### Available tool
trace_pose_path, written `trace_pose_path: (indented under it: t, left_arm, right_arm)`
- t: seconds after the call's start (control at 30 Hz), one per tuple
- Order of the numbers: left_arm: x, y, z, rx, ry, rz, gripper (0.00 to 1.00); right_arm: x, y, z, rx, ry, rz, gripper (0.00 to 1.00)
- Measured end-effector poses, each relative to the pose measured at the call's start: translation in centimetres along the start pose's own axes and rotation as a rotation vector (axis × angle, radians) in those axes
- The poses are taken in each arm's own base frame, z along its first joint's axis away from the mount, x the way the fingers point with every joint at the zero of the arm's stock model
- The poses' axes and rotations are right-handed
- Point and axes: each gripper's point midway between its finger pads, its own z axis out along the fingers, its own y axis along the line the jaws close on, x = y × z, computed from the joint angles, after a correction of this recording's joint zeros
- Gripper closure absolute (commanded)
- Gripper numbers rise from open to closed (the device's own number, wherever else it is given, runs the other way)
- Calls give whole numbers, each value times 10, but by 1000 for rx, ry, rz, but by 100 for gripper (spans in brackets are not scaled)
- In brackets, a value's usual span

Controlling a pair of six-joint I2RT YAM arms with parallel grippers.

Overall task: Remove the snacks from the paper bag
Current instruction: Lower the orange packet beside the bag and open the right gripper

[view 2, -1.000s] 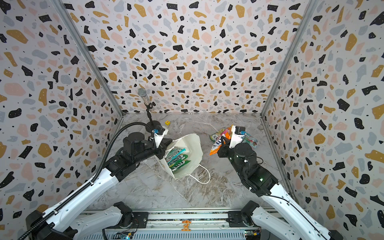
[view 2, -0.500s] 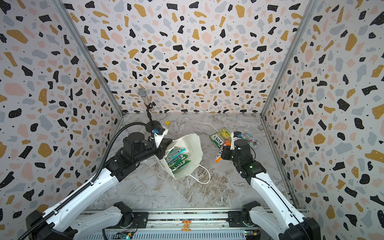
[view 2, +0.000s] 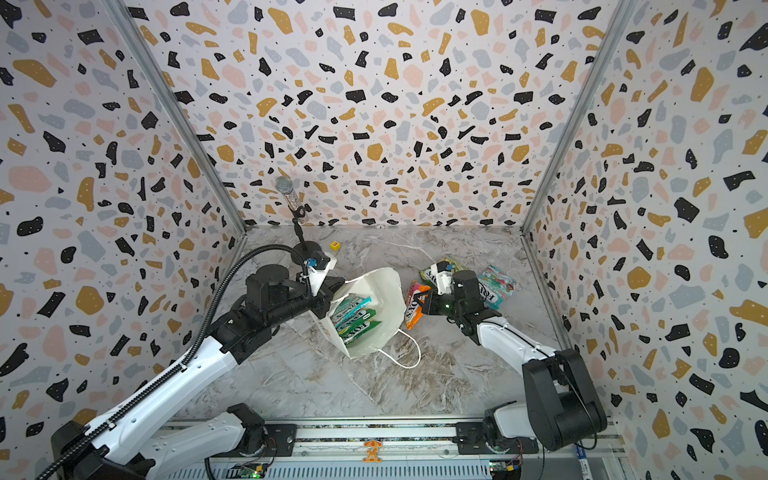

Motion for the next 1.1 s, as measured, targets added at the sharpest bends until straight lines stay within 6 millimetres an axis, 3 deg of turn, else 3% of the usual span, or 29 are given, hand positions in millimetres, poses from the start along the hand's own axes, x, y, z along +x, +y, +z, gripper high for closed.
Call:
trace_pose_path:
  t: [0.23, 0.8, 0.93, 1.1]
  left_arm:
    - [0, 0, 0, 0, 0, 4, 100]
    - [-2, -4, -2, 23, -10, 9, 100]
    - [-3, -7, -2, 36, -11, 11, 100]
    - [-3, -11, -2, 58, -14, 17, 100]
  right_arm:
    - [0, -20, 6, -23, 1, 27, 100]
    - [34, -86, 2, 181, 99, 36, 95]
    - [43, -100, 3, 229, 127, 36, 84]
    - [47, -115, 2, 303, 145, 31, 56]
